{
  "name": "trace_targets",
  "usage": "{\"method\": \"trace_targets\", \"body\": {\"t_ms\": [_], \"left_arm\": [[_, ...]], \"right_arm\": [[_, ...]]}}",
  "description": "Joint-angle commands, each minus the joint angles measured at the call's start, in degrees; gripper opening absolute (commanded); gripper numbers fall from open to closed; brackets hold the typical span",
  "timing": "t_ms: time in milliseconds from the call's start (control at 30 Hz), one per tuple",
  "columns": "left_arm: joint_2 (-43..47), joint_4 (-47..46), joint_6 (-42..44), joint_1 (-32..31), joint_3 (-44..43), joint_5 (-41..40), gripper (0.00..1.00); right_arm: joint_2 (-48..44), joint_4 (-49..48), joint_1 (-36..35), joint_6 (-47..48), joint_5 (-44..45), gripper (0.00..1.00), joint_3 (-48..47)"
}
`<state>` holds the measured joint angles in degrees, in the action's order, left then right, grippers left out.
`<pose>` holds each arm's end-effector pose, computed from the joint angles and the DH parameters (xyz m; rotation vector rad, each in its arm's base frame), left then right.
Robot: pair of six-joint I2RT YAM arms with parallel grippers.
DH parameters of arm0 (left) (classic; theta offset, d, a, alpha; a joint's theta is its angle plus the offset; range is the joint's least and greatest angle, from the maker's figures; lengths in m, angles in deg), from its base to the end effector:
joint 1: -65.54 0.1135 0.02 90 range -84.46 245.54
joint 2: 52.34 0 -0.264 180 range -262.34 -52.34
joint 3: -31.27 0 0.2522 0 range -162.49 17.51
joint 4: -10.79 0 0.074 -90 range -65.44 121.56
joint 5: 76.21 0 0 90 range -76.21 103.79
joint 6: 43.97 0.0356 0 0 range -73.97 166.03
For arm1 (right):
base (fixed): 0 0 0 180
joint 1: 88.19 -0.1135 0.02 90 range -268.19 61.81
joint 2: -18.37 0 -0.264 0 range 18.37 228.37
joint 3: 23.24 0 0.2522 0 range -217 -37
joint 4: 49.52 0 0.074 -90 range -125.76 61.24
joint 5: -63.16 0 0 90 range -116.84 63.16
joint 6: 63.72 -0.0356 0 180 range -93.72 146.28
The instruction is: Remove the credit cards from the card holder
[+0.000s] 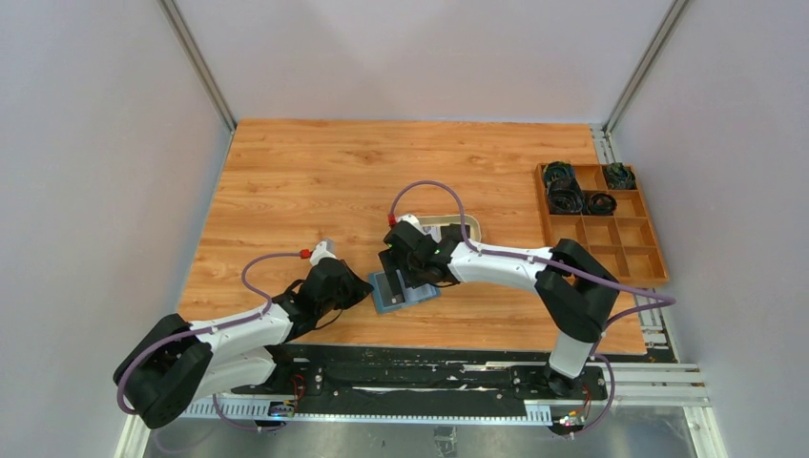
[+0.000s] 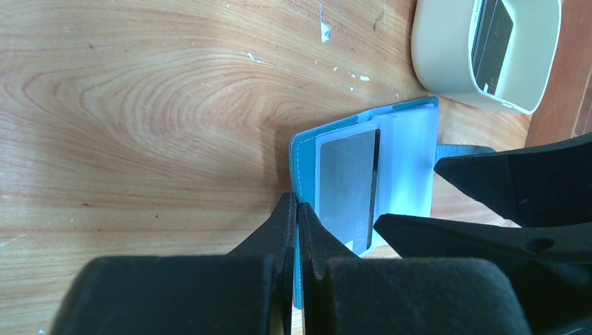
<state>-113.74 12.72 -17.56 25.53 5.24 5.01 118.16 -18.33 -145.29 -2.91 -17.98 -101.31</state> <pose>0.1461 -0.1155 0.1331 -0.5651 2.2721 -0.7996 0.2029 0.3035 0.1932 -0.5469 2.4737 0.4378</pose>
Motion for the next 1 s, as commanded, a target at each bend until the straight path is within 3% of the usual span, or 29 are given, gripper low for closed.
{"method": "trace_targets", "body": {"t_ms": [0,367,967], "left_arm": [[-0.27,0.59,0.89,-0.57,0.79,-1.06,0.00],[-0.20,0.56,1.03,-0.61,0.98,-0.77,0.00],[-1.32,0.59,1.21,-0.59,0.42,-0.28,0.00]], "right_arm": [[-1.10,-0.47,-0.29,-1.31,-0.72,0.86,0.94],[-1.52,0.85,-0.29,-2.20,3.52,0.87,1.34],[2.00,1.03,-0.29,-3.68,0.47,0.87,1.03]]}}
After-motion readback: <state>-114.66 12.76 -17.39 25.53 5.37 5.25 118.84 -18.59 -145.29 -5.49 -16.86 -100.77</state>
